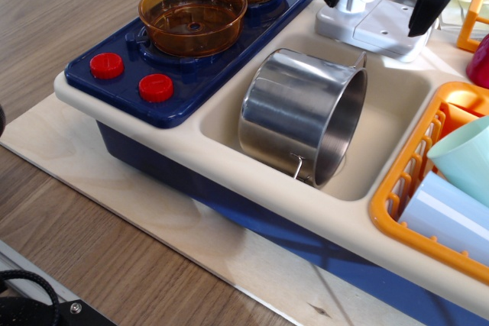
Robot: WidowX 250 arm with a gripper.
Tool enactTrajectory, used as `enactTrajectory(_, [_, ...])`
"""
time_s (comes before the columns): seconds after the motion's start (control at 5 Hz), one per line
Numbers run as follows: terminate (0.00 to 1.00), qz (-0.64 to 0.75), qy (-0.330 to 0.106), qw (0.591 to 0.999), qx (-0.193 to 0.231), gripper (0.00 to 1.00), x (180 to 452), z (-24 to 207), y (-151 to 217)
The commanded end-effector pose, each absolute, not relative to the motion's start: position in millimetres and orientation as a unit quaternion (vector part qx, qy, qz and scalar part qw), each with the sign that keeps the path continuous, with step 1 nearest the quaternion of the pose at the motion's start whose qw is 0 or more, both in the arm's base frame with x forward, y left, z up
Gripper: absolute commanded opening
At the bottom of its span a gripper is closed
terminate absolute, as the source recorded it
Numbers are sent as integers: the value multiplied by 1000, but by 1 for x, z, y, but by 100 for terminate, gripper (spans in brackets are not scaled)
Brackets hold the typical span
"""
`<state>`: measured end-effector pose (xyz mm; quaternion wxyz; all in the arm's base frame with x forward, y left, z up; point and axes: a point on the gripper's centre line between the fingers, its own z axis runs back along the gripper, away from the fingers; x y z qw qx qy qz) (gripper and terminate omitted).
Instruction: Flip pot upright which is in sink
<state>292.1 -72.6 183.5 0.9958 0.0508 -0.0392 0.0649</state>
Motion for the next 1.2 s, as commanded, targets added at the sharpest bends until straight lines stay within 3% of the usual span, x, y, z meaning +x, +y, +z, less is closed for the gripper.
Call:
enactTrajectory(0.0, [0, 65, -39, 996, 51, 100, 292, 184, -73])
enactTrajectory(0.4, [0, 17, -60, 984, 164, 100, 289, 174, -83])
enactTrajectory(1.0, [0, -39, -96, 967, 232, 100, 279, 145, -58])
